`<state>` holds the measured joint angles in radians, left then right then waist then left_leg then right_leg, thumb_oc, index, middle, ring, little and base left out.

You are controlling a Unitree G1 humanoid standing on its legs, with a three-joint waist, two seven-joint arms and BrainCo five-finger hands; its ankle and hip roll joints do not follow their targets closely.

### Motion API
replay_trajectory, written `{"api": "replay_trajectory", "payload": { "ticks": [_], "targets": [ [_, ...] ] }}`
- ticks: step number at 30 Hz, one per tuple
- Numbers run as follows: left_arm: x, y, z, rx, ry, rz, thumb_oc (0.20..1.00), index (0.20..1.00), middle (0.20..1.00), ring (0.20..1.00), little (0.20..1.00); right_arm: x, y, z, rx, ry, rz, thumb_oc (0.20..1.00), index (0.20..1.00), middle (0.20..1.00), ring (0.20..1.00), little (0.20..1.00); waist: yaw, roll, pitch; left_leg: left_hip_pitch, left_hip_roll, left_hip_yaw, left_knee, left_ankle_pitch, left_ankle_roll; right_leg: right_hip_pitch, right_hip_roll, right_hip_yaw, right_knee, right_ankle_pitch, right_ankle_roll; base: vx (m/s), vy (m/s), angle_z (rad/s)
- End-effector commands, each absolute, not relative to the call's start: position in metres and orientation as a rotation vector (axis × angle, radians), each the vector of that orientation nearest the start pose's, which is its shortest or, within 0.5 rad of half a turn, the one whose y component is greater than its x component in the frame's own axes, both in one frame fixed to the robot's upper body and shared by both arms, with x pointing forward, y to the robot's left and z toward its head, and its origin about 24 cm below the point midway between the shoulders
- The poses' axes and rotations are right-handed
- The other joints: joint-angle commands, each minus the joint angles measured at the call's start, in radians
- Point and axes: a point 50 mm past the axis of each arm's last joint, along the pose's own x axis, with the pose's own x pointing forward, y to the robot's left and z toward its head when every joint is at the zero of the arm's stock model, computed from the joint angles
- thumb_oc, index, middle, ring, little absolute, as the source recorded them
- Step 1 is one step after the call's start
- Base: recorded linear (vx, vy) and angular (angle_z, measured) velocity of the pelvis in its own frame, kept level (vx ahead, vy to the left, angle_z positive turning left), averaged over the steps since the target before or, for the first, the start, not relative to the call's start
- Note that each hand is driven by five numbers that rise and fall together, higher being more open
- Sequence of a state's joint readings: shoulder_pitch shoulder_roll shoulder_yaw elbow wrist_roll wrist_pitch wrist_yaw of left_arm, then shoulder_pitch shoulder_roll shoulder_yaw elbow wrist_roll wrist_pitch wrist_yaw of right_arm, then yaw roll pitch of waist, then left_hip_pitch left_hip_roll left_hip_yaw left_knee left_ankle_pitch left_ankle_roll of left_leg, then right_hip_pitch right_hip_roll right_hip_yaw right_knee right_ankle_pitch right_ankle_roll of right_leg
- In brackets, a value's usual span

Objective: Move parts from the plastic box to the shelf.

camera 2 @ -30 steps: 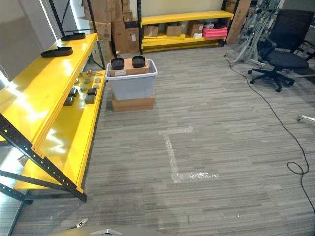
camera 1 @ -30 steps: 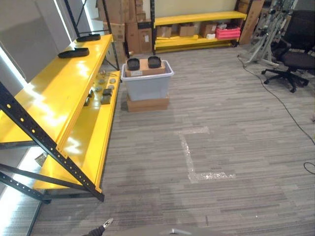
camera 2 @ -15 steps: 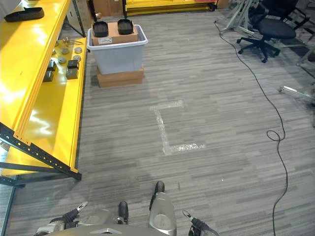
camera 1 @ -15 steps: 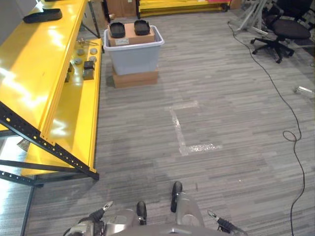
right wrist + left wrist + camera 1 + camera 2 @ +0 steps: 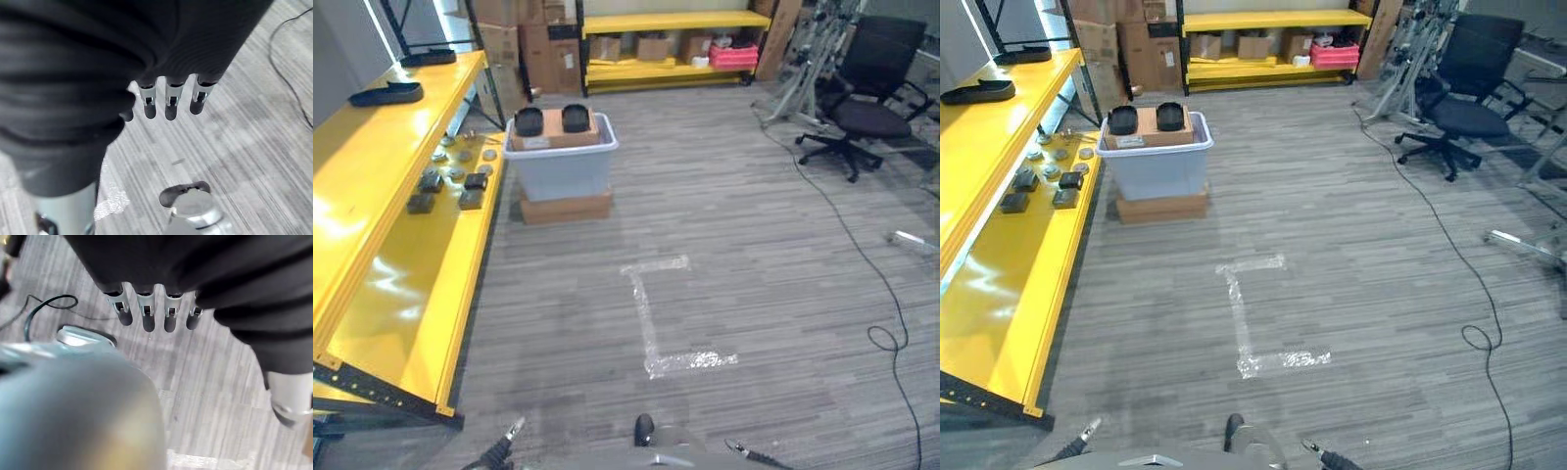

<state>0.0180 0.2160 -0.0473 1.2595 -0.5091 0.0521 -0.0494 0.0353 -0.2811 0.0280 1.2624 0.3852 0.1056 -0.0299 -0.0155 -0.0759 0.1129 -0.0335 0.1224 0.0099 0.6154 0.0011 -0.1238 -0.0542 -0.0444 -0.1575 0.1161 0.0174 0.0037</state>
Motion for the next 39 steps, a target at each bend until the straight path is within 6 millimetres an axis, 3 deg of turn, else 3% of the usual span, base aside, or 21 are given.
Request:
{"api": "replay_trajectory", "payload": {
  "ticks": [1, 2, 3, 4, 5, 7, 8, 12, 14, 16, 18, 19, 20, 22, 26, 28, 29, 30, 32, 35, 39],
  "targets": [
    [0.097, 0.235, -0.16, -0.284, 1.164, 0.389, 1.0, 1.0, 1.0, 1.0, 1.0, 0.041, -0.271, -0.16, 0.007, 1.406, -0.453, 1.0, 1.0, 1.0, 1.0, 1.0, 0.005, -0.011, 0.068, -0.067, -0.062, 0.111, 0.065, -0.06, 0.125, 0.016, -0.021, 0.036, -0.079, 0.086, 0.045, 0.24, -0.057, 0.22],
    [0.097, 0.238, -0.159, -0.303, 1.146, 0.414, 1.0, 1.0, 1.0, 1.0, 1.0, 0.041, -0.275, -0.159, -0.012, 1.406, -0.45, 1.0, 1.0, 1.0, 1.0, 1.0, 0.016, -0.008, 0.085, -0.099, -0.084, 0.146, -0.02, -0.07, 0.136, 0.045, -0.009, 0.032, -0.081, 0.064, 0.046, 0.5, -0.004, -0.04],
    [0.094, 0.244, -0.158, -0.342, 1.133, 0.462, 1.0, 1.0, 1.0, 1.0, 1.0, 0.041, -0.278, -0.158, -0.033, 1.414, -0.437, 1.0, 1.0, 1.0, 1.0, 1.0, 0.034, 0.004, 0.096, -0.14, -0.107, 0.173, -0.203, -0.012, 0.124, 0.078, 0.012, 0.034, -0.078, 0.042, 0.054, 0.54, 0.03, -0.18],
    [0.094, 0.245, -0.158, -0.349, 1.132, 0.472, 1.0, 1.0, 1.0, 1.0, 1.0, 0.041, -0.278, -0.158, -0.035, 1.415, -0.437, 1.0, 1.0, 1.0, 1.0, 1.0, 0.039, 0.011, 0.097, -0.157, -0.109, 0.173, -0.257, 0.016, 0.117, 0.085, 0.02, 0.036, -0.074, 0.035, 0.055, 0.53, 0.072, -0.26],
    [0.093, 0.247, -0.158, -0.355, 1.131, 0.488, 1.0, 1.0, 1.0, 1.0, 1.0, 0.042, -0.279, -0.157, -0.037, 1.416, -0.439, 1.0, 1.0, 1.0, 1.0, 1.0, 0.048, 0.019, 0.094, -0.189, -0.109, 0.17, -0.333, 0.058, 0.108, 0.091, 0.03, 0.041, -0.067, 0.023, 0.055, 0.4, 0.088, -0.24],
    [0.091, 0.251, -0.157, -0.369, 1.13, 0.524, 1.0, 1.0, 1.0, 1.0, 1.0, 0.04, -0.279, -0.157, -0.042, 1.421, -0.435, 1.0, 1.0, 1.0, 1.0, 1.0, 0.072, 0.052, 0.098, -0.242, -0.078, 0.164, -0.495, 0.199, 0.071, 0.122, 0.063, 0.044, -0.03, -0.021, 0.042, 0.55, 0.138, -0.29],
    [0.089, 0.253, -0.157, -0.377, 1.131, 0.534, 1.0, 1.0, 1.0, 1.0, 1.0, 0.038, -0.279, -0.157, -0.053, 1.421, -0.425, 1.0, 1.0, 1.0, 1.0, 1.0, 0.082, 0.064, 0.103, -0.265, -0.065, 0.168, -0.557, 0.23, 0.06, 0.139, 0.072, 0.045, -0.009, -0.044, 0.035, 0.55, 0.157, -0.21],
    [0.083, 0.257, -0.157, -0.406, 1.109, 0.582, 1.0, 1.0, 1.0, 1.0, 1.0, 0.036, -0.278, -0.157, -0.054, 1.394, -0.402, 1.0, 1.0, 1.0, 1.0, 1.0, 0.093, 0.076, 0.128, -0.317, -0.038, 0.18, -0.589, 0.264, 0.03, 0.198, 0.066, 0.036, 0.088, -0.151, 0.025, 0.58, 0.186, -0.2],
    [0.079, 0.261, -0.156, -0.413, 1.087, 0.617, 1.0, 1.0, 1.0, 1.0, 1.0, 0.053, -0.271, -0.157, -0.062, 1.338, -0.375, 1.0, 1.0, 1.0, 1.0, 1.0, 0.11, 0.061, 0.12, -0.309, -0.039, 0.204, -0.518, 0.189, 0.064, 0.233, 0.021, 0.035, 0.171, -0.256, 0.039, 0.78, 0.323, -0.39],
    [0.077, 0.264, -0.156, -0.369, 1.109, 0.608, 1.0, 1.0, 1.0, 1.0, 1.0, 0.062, -0.267, -0.157, -0.042, 1.321, -0.374, 1.0, 1.0, 1.0, 1.0, 1.0, 0.134, 0.045, 0.103, -0.321, -0.055, 0.204, -0.416, 0.16, 0.079, 0.285, -0.019, 0.024, 0.206, -0.276, 0.05, 0.57, 0.215, -0.64],
    [0.077, 0.264, -0.156, -0.33, 1.136, 0.558, 1.0, 1.0, 1.0, 1.0, 1.0, 0.074, -0.258, -0.157, -0.031, 1.3, -0.357, 1.0, 1.0, 1.0, 1.0, 1.0, 0.149, 0.029, 0.073, -0.293, -0.1, 0.219, -0.381, 0.102, 0.129, 0.297, -0.079, -0.004, 0.318, -0.21, 0.09, 0.52, 0.34, -0.25],
    [0.082, 0.258, -0.156, -0.295, 1.149, 0.498, 1.0, 1.0, 1.0, 1.0, 1.0, 0.083, -0.251, -0.155, -0.027, 1.275, -0.332, 1.0, 1.0, 1.0, 1.0, 1.0, 0.154, 0.025, 0.056, -0.251, -0.154, 0.219, -0.398, 0.055, 0.182, 0.254, -0.129, -0.01, 0.47, -0.111, 0.137, 0.6, 0.488, -0.16],
    [0.088, 0.253, -0.157, -0.265, 1.149, 0.458, 1.0, 1.0, 1.0, 1.0, 1.0, 0.091, -0.247, -0.154, -0.022, 1.258, -0.328, 1.0, 1.0, 1.0, 1.0, 1.0, 0.152, 0.029, 0.053, -0.219, -0.18, 0.22, -0.413, 0.028, 0.209, 0.2, -0.155, -0.007, 0.562, -0.045, 0.151, 0.52, 0.436, -0.46],
    [0.1, 0.246, -0.155, -0.264, 1.136, 0.445, 1.0, 1.0, 1.0, 1.0, 1.0, 0.103, -0.242, -0.151, -0.016, 1.218, -0.317, 1.0, 1.0, 1.0, 1.0, 1.0, 0.136, 0.038, 0.061, -0.176, -0.202, 0.227, -0.434, -0.005, 0.232, 0.083, -0.143, -0.004, 0.598, -0.032, 0.145, 0.31, 0.189, -0.24],
    [0.117, 0.247, -0.15, -0.234, 1.117, 0.409, 1.0, 1.0, 1.0, 1.0, 1.0, 0.115, -0.238, -0.147, 0.025, 1.14, -0.294, 1.0, 1.0, 1.0, 1.0, 1.0, 0.108, 0.049, 0.093, -0.117, -0.186, 0.226, -0.454, -0.024, 0.217, -0.092, -0.092, -0.066, 0.424, -0.029, 0.134, 0.25, -0.081, 0.07],
    [0.119, 0.246, -0.15, -0.22, 1.115, 0.395, 1.0, 1.0, 1.0, 1.0, 1.0, 0.116, -0.241, -0.146, 0.054, 1.114, -0.296, 1.0, 1.0, 1.0, 1.0, 1.0, 0.076, 0.035, 0.109, -0.08, -0.185, 0.221, -0.442, -0.04, 0.214, -0.165, -0.094, -0.069, 0.21, 0.092, 0.146, 0.28, -0.185, 0.12],
    [0.119, 0.246, -0.15, -0.219, 1.115, 0.395, 1.0, 1.0, 1.0, 1.0, 1.0, 0.116, -0.241, -0.146, 0.054, 1.113, -0.296, 1.0, 1.0, 1.0, 1.0, 1.0, 0.073, 0.035, 0.11, -0.077, -0.186, 0.218, -0.439, -0.044, 0.214, -0.165, -0.095, -0.068, 0.194, 0.101, 0.148, 0.49, -0.285, 0.38],
    [0.116, 0.246, -0.151, -0.204, 1.126, 0.373, 1.0, 1.0, 1.0, 1.0, 1.0, 0.111, -0.242, -0.147, 0.068, 1.113, -0.301, 1.0, 1.0, 1.0, 1.0, 1.0, 0.042, 0.003, 0.116, -0.043, -0.208, 0.19, -0.407, -0.108, 0.207, -0.207, -0.142, -0.033, -0.02, 0.204, 0.185, 0.65, -0.291, 0.44],
    [0.111, 0.247, -0.152, -0.177, 1.136, 0.349, 1.0, 1.0, 1.0, 1.0, 1.0, 0.105, -0.243, -0.149, 0.078, 1.12, -0.307, 1.0, 1.0, 1.0, 1.0, 1.0, 0.03, 0.0, 0.118, -0.005, -0.201, 0.152, -0.387, -0.163, 0.199, -0.221, -0.161, -0.011, -0.145, 0.226, 0.206, 0.73, -0.284, 0.97],
    [0.094, 0.249, -0.155, -0.141, 1.163, 0.319, 1.0, 1.0, 1.0, 1.0, 1.0, 0.094, -0.241, -0.152, 0.094, 1.136, -0.309, 1.0, 1.0, 1.0, 1.0, 1.0, 0.024, -0.013, 0.13, 0.053, -0.173, 0.118, -0.33, -0.227, 0.198, -0.222, -0.208, -0.014, -0.199, 0.256, 0.215, 0.71, -0.334, 0.66],
    [0.084, 0.246, -0.158, -0.163, 1.187, 0.34, 1.0, 1.0, 1.0, 1.0, 1.0, 0.094, -0.246, -0.153, 0.058, 1.162, -0.302, 1.0, 1.0, 1.0, 1.0, 1.0, 0.032, -0.024, 0.105, 0.076, -0.123, 0.109, -0.281, -0.263, 0.179, -0.139, -0.197, -0.014, -0.183, 0.204, 0.211, 0.56, -0.297, 0.21]
  ]
}}
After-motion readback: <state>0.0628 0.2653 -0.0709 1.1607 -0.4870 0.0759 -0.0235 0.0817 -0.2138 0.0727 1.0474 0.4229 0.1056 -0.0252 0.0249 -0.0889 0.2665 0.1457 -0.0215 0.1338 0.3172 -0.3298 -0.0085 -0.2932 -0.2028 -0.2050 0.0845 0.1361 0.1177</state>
